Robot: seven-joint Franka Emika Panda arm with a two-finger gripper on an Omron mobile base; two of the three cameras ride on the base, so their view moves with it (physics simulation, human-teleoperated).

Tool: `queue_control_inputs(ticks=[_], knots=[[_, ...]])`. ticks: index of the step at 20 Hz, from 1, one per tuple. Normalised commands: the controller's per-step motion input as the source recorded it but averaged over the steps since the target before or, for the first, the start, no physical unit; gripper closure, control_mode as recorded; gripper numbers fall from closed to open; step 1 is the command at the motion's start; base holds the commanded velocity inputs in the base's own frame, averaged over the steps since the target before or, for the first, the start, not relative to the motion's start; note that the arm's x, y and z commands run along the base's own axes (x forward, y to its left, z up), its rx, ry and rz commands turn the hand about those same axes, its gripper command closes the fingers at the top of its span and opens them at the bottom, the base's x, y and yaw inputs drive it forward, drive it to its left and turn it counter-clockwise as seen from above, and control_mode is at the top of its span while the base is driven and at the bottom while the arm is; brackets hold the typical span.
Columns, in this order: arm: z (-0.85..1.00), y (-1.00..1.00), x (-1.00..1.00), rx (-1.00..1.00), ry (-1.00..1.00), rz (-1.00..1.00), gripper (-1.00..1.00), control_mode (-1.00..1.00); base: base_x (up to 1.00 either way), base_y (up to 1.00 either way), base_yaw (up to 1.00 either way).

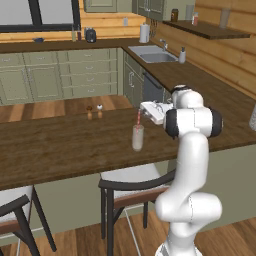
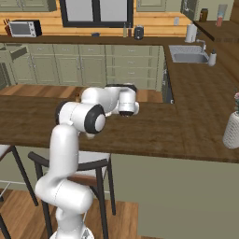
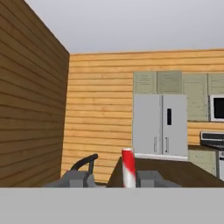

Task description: Take a straw from the drawer in front and place it inside the glass cup on the dining counter.

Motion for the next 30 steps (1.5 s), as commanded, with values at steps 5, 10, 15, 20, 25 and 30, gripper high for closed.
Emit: queue_control_inputs(ticks=[5, 10, 15, 20, 25, 30], knots=[[0.0, 0.0, -0.25, -0.09, -0.03, 0.0, -1.0, -1.0, 0.0, 0.0, 0.0], [0.0, 0.0, -0.59, -0.1, -0.1, 0.0, -1.0, -1.0, 0.0, 0.0, 0.0], [0.0, 0.02, -0.65, -0.08, -0.13, 0.0, -1.0, -1.0, 0.0, 0.0, 0.0], [0.01, 0.14, -0.06, -0.03, -0.08, 0.0, -1.0, -1.0, 0.0, 0.0, 0.0], [0.22, 0.0, -0.04, -0.07, -0.13, 0.0, -1.0, -1.0, 0.0, 0.0, 0.0], [0.53, 0.0, -0.17, -0.15, -0.25, -0.03, -1.0, -1.0, 0.0, 0.0, 0.0]])
